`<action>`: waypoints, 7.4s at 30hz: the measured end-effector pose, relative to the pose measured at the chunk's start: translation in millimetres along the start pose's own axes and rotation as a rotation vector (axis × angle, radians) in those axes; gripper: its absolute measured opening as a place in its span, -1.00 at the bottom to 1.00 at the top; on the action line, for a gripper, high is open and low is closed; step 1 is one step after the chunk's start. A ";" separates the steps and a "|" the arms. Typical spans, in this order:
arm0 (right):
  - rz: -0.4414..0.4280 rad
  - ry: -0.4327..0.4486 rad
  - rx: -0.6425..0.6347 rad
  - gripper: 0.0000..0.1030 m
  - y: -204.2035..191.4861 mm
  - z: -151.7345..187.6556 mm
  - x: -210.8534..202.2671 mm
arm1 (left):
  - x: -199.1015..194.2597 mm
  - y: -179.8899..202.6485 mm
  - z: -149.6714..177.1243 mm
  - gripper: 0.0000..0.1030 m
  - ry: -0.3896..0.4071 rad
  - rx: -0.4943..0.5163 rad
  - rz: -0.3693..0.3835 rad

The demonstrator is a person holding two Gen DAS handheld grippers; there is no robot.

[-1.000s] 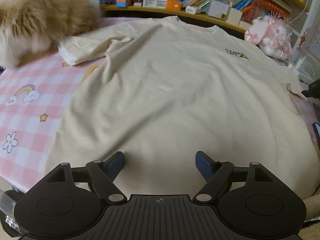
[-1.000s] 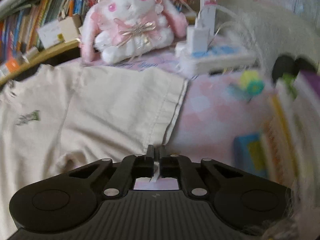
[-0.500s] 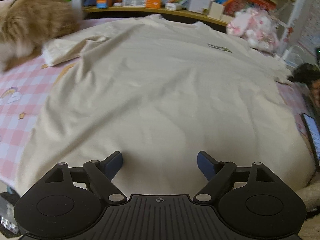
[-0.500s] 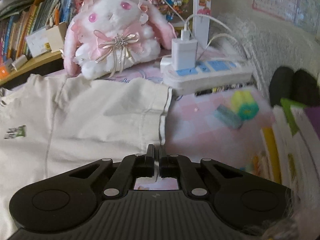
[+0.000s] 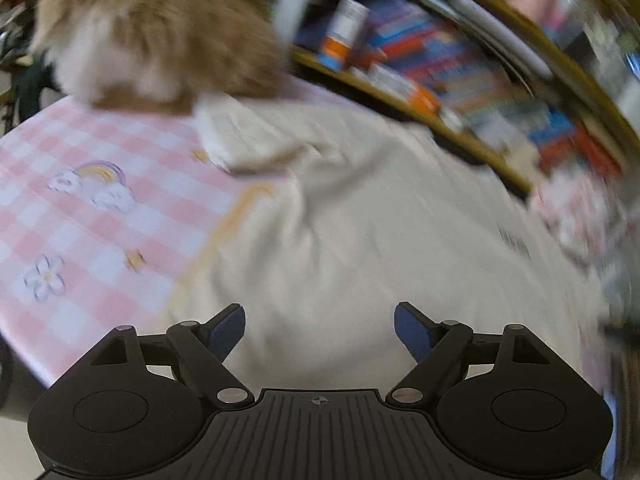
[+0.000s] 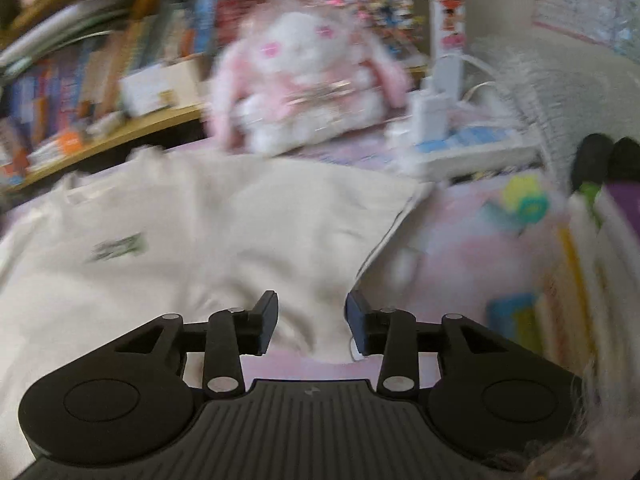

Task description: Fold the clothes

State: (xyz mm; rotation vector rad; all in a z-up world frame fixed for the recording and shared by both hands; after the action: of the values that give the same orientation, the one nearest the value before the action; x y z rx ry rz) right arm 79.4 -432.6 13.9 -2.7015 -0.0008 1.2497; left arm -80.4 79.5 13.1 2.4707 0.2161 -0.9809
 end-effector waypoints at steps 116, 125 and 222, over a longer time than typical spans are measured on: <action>0.320 0.128 -0.041 1.00 -288.2 187.8 -111.0 | 117.6 -118.7 -90.4 0.32 -0.259 -0.508 0.399; 0.360 0.125 -0.030 1.00 -292.5 186.4 -111.1 | 137.1 -139.0 -108.4 0.16 -0.195 -0.654 0.366; 0.095 0.000 -0.149 1.00 -171.6 139.8 -32.4 | 296.7 20.3 -249.0 -0.98 -0.182 0.209 0.114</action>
State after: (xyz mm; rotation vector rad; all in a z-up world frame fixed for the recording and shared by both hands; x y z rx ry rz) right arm -35.8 -244.8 -24.9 -2.8587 0.0360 1.3252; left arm 294.2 173.3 -23.6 2.5250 -0.0900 -1.2245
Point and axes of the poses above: each gripper's, at about its wrist camera, not at the fingertips, and x roughly the way its jaws point, y to its right, z to its underside, the point moved 3 cm from there along x, roughly the way its jaws point, and after that the axes turned 2 degrees about z, right-handed, at the moved point
